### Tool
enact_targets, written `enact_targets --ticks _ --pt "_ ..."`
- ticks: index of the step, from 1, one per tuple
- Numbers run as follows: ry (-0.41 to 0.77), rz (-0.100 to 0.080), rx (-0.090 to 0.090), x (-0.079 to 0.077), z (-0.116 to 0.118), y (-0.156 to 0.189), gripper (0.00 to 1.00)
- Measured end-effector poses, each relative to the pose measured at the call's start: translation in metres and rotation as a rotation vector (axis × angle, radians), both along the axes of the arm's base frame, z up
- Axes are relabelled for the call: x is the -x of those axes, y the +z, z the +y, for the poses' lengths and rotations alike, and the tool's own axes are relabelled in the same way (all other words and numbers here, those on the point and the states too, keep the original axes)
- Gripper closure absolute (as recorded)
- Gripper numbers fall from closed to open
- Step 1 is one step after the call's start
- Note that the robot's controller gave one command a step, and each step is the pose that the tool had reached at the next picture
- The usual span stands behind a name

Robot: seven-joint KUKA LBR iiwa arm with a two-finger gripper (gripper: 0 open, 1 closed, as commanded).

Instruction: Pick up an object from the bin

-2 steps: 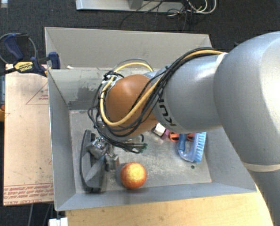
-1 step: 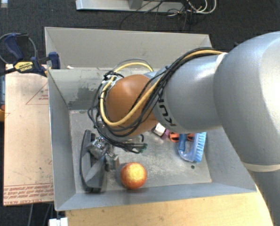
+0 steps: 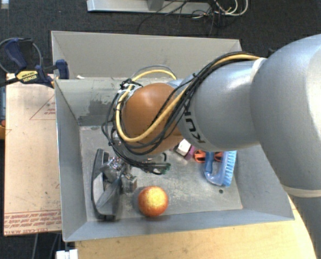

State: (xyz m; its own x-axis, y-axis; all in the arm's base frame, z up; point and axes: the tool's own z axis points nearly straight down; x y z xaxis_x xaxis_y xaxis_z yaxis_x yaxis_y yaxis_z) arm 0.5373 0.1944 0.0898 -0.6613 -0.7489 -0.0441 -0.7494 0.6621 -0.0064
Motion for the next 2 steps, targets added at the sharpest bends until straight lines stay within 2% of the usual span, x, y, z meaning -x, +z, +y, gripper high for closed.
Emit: enact_targets --ticks 1,2 --pt "-0.001 0.002 0.0 0.001 0.0 0.008 1.0" --pt "-0.002 0.015 0.005 0.004 -0.001 0.042 1.0"
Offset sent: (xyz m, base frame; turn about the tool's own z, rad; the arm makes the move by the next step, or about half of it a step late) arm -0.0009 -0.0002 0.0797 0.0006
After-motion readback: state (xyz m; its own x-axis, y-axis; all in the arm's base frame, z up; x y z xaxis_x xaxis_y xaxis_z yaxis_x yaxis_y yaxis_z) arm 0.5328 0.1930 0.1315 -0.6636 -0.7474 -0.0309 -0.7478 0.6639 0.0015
